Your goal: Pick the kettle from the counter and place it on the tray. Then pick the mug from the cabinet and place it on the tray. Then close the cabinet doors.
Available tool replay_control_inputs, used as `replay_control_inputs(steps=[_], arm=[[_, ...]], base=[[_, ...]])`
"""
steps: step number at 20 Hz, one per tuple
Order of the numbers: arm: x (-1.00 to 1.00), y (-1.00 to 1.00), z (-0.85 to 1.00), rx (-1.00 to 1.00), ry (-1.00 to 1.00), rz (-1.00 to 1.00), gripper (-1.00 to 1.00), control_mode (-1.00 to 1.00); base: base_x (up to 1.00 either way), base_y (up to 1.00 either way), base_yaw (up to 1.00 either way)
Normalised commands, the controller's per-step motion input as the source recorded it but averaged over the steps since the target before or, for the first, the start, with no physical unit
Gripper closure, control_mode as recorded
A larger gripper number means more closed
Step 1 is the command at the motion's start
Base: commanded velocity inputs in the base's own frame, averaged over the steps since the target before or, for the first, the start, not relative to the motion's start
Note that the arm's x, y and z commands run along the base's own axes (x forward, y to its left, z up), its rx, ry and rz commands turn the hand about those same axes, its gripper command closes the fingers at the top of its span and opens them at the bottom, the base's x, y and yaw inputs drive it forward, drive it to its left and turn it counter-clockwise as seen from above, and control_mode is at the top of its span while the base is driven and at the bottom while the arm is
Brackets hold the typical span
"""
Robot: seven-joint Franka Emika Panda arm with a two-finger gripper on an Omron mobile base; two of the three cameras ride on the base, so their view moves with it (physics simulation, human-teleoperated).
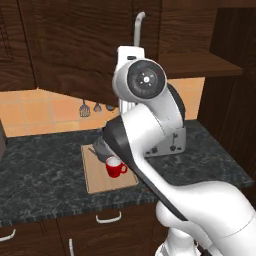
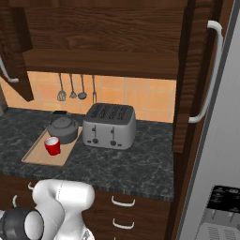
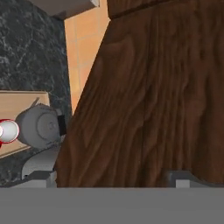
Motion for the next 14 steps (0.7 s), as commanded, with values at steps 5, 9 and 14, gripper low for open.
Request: replay_control_inputs(steps=[5,9,14], arm=[[1.0,-0.29,-0.15,0.0,0.03,-0.05,-1.0,-1.0],[1.0,-0.23,-0.18,0.0,0.02,-0.03,-1.0,-1.0],[1.0,-0.28,-0.2,0.0,0.03,-0.04,-1.0,-1.0]], base=[[0.0,0.0,0.0],[0.0,0.0,0.0],[0.0,0.0,0.0]])
